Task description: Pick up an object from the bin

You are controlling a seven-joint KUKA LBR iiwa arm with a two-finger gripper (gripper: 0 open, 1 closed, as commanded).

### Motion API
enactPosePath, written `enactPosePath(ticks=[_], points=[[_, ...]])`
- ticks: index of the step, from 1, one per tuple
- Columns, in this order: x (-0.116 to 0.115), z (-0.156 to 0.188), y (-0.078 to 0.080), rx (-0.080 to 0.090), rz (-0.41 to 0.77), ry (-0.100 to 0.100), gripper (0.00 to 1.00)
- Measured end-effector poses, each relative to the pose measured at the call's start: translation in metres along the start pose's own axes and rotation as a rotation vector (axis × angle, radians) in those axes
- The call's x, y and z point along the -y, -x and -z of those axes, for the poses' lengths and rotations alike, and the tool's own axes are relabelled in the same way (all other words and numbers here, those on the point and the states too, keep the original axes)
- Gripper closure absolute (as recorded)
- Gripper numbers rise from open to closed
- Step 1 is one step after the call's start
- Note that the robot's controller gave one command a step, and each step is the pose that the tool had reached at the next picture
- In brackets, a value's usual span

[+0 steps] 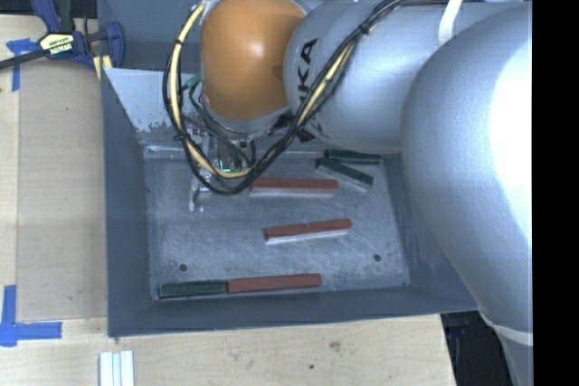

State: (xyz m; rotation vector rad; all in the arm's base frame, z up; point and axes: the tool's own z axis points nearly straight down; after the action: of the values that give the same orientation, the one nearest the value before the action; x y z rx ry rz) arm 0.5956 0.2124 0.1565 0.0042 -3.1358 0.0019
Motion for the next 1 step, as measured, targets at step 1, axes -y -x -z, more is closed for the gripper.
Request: enactPosePath(ticks=[1], points=[[0.0005,0.0052,0.0020,0.008,-0.003,0.003,0.00]])
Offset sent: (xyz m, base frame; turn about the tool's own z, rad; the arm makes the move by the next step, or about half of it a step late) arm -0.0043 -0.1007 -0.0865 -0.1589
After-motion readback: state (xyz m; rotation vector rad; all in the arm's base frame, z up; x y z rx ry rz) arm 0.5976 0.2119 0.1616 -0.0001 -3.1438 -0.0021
